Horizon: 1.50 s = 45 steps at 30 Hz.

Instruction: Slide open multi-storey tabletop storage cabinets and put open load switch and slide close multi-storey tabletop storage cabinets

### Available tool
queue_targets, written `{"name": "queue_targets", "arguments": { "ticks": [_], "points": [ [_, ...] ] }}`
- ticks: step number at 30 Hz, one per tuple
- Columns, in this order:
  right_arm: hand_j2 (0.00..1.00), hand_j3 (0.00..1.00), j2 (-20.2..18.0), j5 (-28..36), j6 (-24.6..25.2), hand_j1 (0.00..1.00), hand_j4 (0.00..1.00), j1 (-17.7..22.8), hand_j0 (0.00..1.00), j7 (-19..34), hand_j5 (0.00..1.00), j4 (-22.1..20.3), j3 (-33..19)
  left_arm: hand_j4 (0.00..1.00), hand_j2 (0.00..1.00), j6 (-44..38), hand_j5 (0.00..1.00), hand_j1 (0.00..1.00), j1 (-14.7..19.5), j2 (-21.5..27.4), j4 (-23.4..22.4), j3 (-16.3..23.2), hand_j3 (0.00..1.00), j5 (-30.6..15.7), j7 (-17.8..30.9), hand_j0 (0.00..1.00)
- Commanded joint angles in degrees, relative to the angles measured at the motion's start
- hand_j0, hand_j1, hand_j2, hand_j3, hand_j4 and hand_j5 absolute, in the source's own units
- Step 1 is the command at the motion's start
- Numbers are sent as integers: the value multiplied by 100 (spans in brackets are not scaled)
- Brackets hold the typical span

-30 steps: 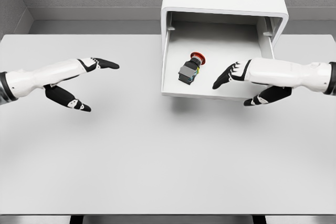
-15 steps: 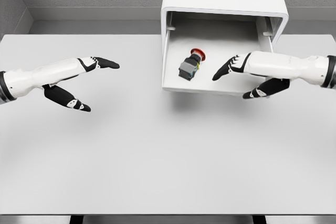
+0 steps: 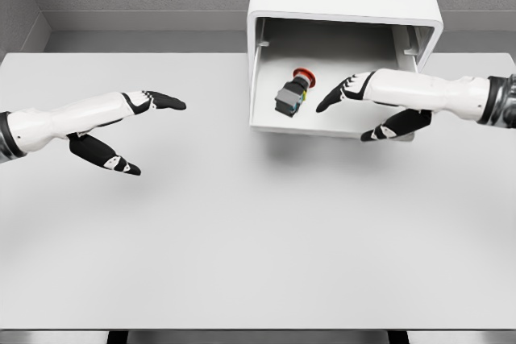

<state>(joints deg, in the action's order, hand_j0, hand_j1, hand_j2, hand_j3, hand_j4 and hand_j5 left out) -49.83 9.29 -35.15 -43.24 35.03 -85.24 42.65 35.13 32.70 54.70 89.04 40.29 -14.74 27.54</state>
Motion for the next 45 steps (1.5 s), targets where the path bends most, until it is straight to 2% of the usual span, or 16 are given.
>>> {"name": "queue_targets", "arguments": {
  "ticks": [1, 10, 13, 34, 38, 42, 45],
  "points": [
    [82, 82, 52, 38, 15, 82, 82, 0, 82, -3, 82, 77, -3, 100, 100, -13, 100, 100, 0, 6, 16, -3, 100, -46, 6, 100],
    [82, 82, 272, 20, 15, 82, 82, -105, 82, -3, 82, 253, 6, 100, 100, -13, 100, 100, 0, 6, 104, -3, 100, -46, 6, 100],
    [82, 82, 404, 11, 15, 82, 82, -211, 82, -3, 82, 490, 6, 100, 100, -13, 100, 100, 0, 6, 113, -3, 100, -46, 6, 100],
    [80, 80, 799, -33, 15, 80, 80, -422, 80, -3, 80, 1220, 24, 100, 100, -13, 100, 100, 0, 6, 122, -3, 100, -46, 6, 100],
    [80, 80, 1010, -42, 15, 80, 80, -580, 80, -3, 80, 1572, 33, 100, 100, -13, 100, 100, -9, 6, 157, -3, 100, -46, 6, 100],
    [80, 80, 1115, -50, 15, 80, 80, -633, 80, -3, 80, 1747, 33, 100, 100, -13, 100, 100, -9, 6, 227, 5, 100, -46, 6, 100],
    [80, 80, 1080, -50, 15, 80, 80, -624, 80, -3, 80, 1695, 24, 100, 100, -13, 100, 100, -35, 6, 219, -3, 100, -46, 6, 100]
  ]
}}
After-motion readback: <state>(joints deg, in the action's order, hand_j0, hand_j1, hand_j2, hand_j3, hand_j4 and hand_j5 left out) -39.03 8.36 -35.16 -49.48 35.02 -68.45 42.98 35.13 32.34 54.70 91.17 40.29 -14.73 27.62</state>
